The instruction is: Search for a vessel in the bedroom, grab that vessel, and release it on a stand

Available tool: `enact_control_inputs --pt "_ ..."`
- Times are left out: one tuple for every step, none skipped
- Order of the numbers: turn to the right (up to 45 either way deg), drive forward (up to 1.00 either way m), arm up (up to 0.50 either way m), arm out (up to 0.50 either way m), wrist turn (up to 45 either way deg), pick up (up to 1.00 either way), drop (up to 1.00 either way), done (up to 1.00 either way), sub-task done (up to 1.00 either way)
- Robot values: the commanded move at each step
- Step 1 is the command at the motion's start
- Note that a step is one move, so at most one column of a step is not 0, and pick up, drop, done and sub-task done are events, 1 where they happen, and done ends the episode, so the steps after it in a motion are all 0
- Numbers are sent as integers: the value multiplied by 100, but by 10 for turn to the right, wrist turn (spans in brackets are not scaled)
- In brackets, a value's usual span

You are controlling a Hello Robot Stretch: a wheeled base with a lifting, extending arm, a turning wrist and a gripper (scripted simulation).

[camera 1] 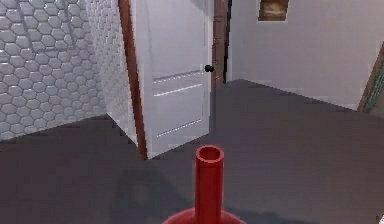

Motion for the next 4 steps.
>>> enact_control_inputs --pt "0 25 0 0 0 0 0 0 0" --pt "60 0 0 0 0 0 0 0 0" --pt "0 45 0 0 0 0 0 0 0" --pt "450 0 0 0 0 0 0 0 0"
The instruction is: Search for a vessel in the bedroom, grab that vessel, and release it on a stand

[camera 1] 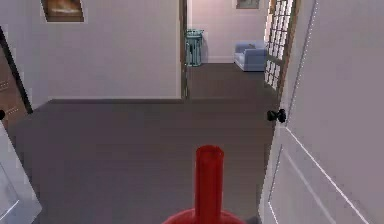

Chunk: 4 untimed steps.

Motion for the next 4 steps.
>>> enact_control_inputs --pt "0 100 0 0 0 0 0 0 0" --pt "90 0 0 0 0 0 0 0 0" --pt "0 40 0 0 0 0 0 0 0" --pt "360 0 0 0 0 0 0 0 0"
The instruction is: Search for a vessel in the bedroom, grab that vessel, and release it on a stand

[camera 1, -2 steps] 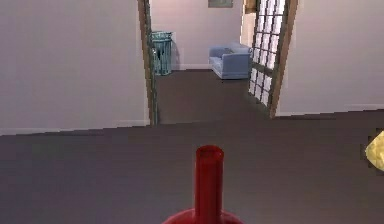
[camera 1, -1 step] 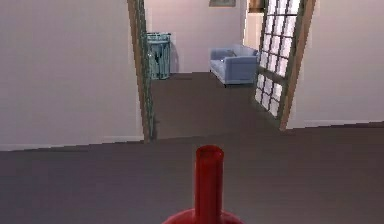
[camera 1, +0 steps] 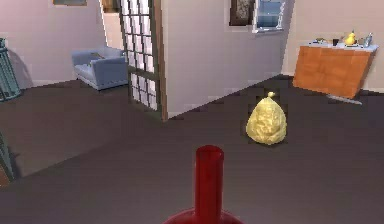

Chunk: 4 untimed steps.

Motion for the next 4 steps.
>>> enact_control_inputs --pt "0 35 0 0 0 0 0 0 0" --pt "420 0 0 0 0 0 0 0 0" --pt "0 55 0 0 0 0 0 0 0" --pt "60 0 0 0 0 0 0 0 0"
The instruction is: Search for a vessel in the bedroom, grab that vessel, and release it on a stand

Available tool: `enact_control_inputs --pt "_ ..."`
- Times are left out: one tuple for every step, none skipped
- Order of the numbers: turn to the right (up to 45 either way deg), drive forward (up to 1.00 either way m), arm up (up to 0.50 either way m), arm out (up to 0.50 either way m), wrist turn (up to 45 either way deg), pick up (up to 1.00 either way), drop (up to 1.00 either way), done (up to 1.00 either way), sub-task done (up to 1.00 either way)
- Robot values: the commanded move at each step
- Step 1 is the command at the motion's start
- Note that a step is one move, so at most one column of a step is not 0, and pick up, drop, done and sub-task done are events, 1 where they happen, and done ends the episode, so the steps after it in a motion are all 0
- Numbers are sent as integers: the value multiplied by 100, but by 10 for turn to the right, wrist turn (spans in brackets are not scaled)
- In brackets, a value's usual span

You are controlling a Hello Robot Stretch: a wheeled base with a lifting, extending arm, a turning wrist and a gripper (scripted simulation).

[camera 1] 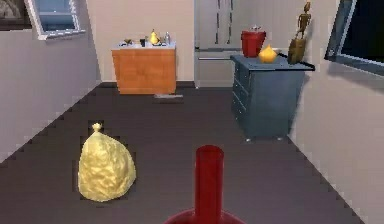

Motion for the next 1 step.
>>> enact_control_inputs --pt "0 100 0 0 0 0 0 0 0"
